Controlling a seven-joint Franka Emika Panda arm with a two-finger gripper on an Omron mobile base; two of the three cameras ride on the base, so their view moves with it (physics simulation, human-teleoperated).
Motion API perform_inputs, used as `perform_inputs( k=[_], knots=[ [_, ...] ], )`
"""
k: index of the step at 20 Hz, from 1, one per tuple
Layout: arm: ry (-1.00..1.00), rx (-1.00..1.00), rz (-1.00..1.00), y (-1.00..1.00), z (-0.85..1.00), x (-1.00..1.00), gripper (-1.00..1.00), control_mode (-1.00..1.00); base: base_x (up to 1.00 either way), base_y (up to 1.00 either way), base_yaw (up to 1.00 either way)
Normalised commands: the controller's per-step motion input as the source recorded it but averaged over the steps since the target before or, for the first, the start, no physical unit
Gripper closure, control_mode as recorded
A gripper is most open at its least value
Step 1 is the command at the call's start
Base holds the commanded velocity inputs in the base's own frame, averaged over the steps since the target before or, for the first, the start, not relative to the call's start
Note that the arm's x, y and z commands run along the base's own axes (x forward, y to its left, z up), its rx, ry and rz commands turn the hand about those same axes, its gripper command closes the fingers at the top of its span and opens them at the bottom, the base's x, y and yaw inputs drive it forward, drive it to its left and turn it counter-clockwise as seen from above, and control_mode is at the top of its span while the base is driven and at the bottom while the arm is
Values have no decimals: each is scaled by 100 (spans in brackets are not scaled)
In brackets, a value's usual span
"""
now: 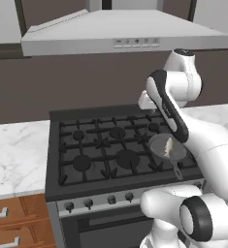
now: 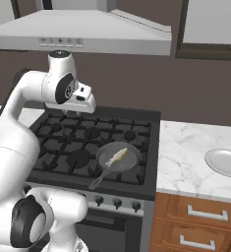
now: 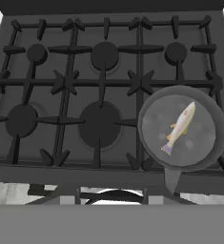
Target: Place the fish on the plate and place the lemon on the same plate.
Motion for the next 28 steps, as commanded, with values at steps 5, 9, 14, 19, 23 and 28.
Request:
perform_inputs(
  k=[5, 9, 14, 19, 23, 28],
  knots=[
    [0, -2, 0, -6, -24, 5, -100, -100, 0, 0, 0],
    [0, -9, 0, -34, -64, 18, -100, -100, 0, 0, 0],
    [10, -8, -6, -81, -74, 34, -100, -100, 0, 0, 0],
    [17, 0, -15, -87, -37, 45, -100, -100, 0, 0, 0],
    [9, 0, -13, -31, -4, 45, -100, -100, 0, 0, 0],
    [2, 0, -5, -4, -9, 43, -100, -100, 0, 0, 0]
  ],
)
